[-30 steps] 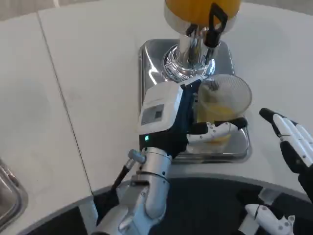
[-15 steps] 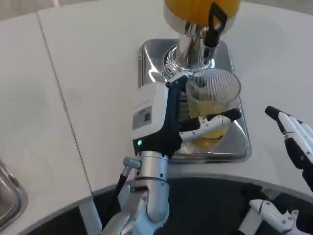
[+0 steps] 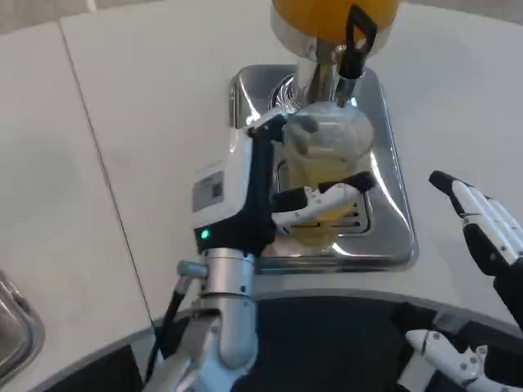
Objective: Grasp the cup under the faucet to collect the drink, then remove the cup.
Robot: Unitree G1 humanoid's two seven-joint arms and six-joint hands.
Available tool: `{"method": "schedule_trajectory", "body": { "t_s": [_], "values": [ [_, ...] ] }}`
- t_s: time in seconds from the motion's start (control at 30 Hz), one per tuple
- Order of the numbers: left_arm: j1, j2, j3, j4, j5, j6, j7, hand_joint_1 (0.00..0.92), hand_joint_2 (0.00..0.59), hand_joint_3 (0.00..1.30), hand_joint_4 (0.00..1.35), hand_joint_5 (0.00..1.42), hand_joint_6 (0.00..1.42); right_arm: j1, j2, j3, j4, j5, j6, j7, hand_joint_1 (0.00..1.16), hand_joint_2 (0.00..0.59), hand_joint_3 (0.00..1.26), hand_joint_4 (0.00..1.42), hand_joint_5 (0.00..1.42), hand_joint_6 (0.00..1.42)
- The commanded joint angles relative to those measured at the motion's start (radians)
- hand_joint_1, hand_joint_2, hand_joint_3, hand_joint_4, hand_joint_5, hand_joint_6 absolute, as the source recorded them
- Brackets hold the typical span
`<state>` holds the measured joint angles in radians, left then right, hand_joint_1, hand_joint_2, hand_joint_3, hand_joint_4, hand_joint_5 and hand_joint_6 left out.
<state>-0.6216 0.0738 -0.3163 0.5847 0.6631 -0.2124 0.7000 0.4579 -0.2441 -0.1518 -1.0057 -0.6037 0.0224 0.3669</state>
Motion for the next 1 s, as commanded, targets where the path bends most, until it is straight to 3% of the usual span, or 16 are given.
{"method": "schedule_trajectory", "body": {
  "t_s": [0.03, 0.33, 0.73, 1.0],
  "values": [
    [0.027, 0.025, 0.004, -0.058, 0.014, -0.012, 0.007, 0.716, 0.0, 1.11, 1.23, 1.42, 1.42, 0.007, -0.005, 0.012, 0.009, 0.0, 0.003, 0.005, 0.46, 0.357, 0.0, 0.0, 0.01, 0.12],
    [0.064, 0.091, 0.022, -0.102, 0.032, -0.019, 0.022, 0.756, 0.0, 1.11, 1.23, 1.42, 1.42, 0.009, -0.006, 0.029, 0.005, -0.009, 0.0, 0.004, 0.47, 0.363, 0.0, 0.0, 0.01, 0.14],
    [0.154, 0.215, 0.096, -0.213, 0.015, -0.028, -0.012, 0.768, 0.0, 1.12, 1.23, 1.42, 1.42, -0.019, 0.003, 0.042, 0.03, -0.033, -0.002, -0.016, 0.47, 0.364, 0.0, 0.0, 0.01, 0.14],
    [0.221, 0.267, 0.142, -0.29, -0.001, -0.037, -0.048, 0.771, 0.0, 1.12, 1.23, 1.42, 1.42, -0.007, 0.009, 0.051, 0.032, -0.044, -0.015, -0.032, 0.47, 0.367, 0.0, 0.0, 0.01, 0.15]
  ]
}}
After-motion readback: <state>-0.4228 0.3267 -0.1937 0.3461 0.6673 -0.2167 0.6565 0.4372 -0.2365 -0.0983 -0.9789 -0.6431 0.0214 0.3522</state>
